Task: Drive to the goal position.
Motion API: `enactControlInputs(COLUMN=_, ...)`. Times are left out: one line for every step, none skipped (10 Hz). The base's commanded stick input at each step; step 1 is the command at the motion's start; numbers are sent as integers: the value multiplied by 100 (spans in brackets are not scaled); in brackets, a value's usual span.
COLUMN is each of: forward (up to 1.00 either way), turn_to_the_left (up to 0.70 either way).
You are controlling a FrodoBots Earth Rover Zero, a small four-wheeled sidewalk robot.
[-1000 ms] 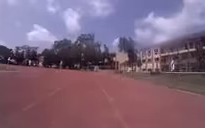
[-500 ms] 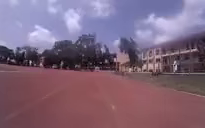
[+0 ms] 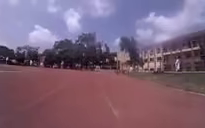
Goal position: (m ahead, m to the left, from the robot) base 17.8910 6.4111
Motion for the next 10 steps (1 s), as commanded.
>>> enactControlInputs(forward=70, turn_to_the_left=0)
enactControlInputs(forward=70, turn_to_the_left=0)
enactControlInputs(forward=70, turn_to_the_left=0)
enactControlInputs(forward=70, turn_to_the_left=0)
enactControlInputs(forward=70, turn_to_the_left=0)
enactControlInputs(forward=70, turn_to_the_left=0)
enactControlInputs(forward=70, turn_to_the_left=0)
enactControlInputs(forward=70, turn_to_the_left=0)
enactControlInputs(forward=70, turn_to_the_left=0)
enactControlInputs(forward=70, turn_to_the_left=0)
